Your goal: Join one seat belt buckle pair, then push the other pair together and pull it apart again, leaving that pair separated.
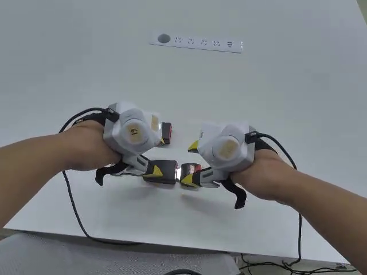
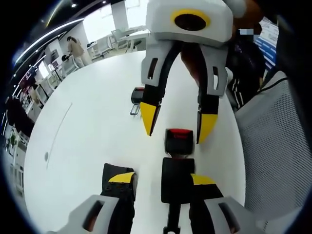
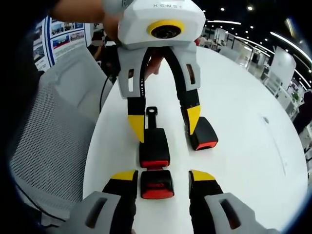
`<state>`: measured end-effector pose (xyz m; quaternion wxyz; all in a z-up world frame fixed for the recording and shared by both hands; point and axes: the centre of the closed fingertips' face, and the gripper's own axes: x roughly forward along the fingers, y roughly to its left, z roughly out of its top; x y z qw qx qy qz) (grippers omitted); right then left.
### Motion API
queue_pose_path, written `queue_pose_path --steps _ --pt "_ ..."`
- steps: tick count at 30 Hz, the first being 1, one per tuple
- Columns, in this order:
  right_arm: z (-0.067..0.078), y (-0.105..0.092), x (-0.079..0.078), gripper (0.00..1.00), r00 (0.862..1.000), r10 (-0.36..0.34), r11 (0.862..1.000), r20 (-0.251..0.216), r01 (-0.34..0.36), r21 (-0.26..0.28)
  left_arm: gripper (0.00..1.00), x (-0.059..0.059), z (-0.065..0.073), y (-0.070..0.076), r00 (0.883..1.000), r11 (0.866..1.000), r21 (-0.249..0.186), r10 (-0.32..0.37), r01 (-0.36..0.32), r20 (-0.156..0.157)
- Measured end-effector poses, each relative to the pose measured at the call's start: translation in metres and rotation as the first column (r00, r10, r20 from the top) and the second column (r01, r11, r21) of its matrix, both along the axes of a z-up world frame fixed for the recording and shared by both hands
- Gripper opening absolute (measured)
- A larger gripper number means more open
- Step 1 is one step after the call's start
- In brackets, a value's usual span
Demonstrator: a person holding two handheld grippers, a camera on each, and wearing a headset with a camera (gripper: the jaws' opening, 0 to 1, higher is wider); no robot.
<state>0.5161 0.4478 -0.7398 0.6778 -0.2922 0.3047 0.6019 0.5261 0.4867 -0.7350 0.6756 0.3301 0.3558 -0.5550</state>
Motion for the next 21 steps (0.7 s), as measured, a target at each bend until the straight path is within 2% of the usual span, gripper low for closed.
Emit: queue_pose_path --steps 3,9,14,18,21 --pt "0.006 -0.009 0.008 0.38 1.0 -0.009 1.0 0.008 0.009 -0.002 0.46 0.011 0.005 0.001 1.0 1.0 -0.01 0.015 -0.015 0.012" --pt "-0.001 -0.045 0.039 0.38 0.997 -0.072 0.996 0.036 0.074 -0.047 0.49 0.032 0.0 0.011 0.999 0.999 0.004 0.046 -0.046 0.017" --pt "-0.005 -0.075 0.062 0.36 0.992 -0.118 0.99 0.054 0.122 -0.072 0.49 0.045 0.0 0.013 0.998 0.998 0.005 0.059 -0.059 0.024" --pt "-0.009 -0.094 0.076 0.35 0.987 -0.148 0.984 0.061 0.153 -0.091 0.5 0.057 -0.004 0.017 0.997 0.997 0.016 0.071 -0.071 0.028" --pt "-0.013 -0.106 0.081 0.34 0.986 -0.156 0.98 0.06 0.162 -0.116 0.5 0.069 -0.015 0.026 0.997 0.997 0.026 0.076 -0.076 0.017"
